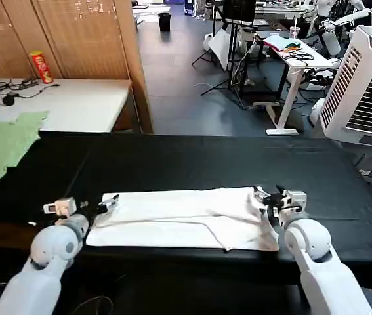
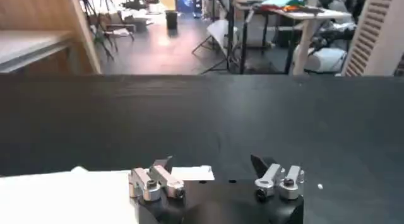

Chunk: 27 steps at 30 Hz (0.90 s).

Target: Fold and organize the clothes.

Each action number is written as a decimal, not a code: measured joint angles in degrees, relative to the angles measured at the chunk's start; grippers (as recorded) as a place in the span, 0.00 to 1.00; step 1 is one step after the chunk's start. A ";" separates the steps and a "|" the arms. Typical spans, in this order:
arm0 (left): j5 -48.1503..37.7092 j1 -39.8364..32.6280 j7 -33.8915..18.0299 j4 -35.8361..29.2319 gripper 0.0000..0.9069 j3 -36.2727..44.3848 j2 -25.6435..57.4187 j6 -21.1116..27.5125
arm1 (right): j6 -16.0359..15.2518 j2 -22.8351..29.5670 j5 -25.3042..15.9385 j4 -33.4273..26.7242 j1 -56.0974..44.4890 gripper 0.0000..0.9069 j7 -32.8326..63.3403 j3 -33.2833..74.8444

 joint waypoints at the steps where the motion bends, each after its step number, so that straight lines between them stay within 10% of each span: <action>1: -0.01 -0.27 0.01 0.49 0.78 0.03 -0.25 -0.07 | 0.00 0.21 -0.19 -0.35 0.02 0.84 -0.09 0.00; 2: -0.03 -0.53 0.00 1.00 0.68 0.03 -0.42 -0.25 | 0.00 0.39 -0.30 -0.63 0.02 0.77 -0.15 0.00; 3: -0.07 -0.66 0.05 1.31 0.20 0.03 -0.54 -0.42 | -0.01 0.56 -0.37 -0.89 0.02 0.67 -0.19 0.00; 5: -0.15 -0.84 0.12 1.75 0.05 0.04 -0.76 -0.75 | 0.01 0.92 -0.71 -1.36 -0.07 0.44 -0.38 -0.05; 8: 0.10 -1.12 0.11 2.67 0.00 0.02 -1.15 -1.35 | 0.25 1.44 -1.20 -1.66 -0.28 0.09 -0.49 -0.11; 24: 15.48 -2.54 5.33 4.41 0.00 3.30 -1.97 -8.29 | 4.84 5.67 -7.73 -2.43 -0.36 0.04 1.00 1.07; 25: 16.65 -2.86 5.73 4.70 0.00 3.54 -1.97 -8.78 | 4.60 5.65 -7.63 -2.24 -0.51 0.23 0.62 1.18; 27: 17.97 -3.53 6.19 5.37 0.97 3.99 -1.97 -9.49 | 4.27 5.42 -7.46 -1.71 -0.95 0.97 -0.44 1.40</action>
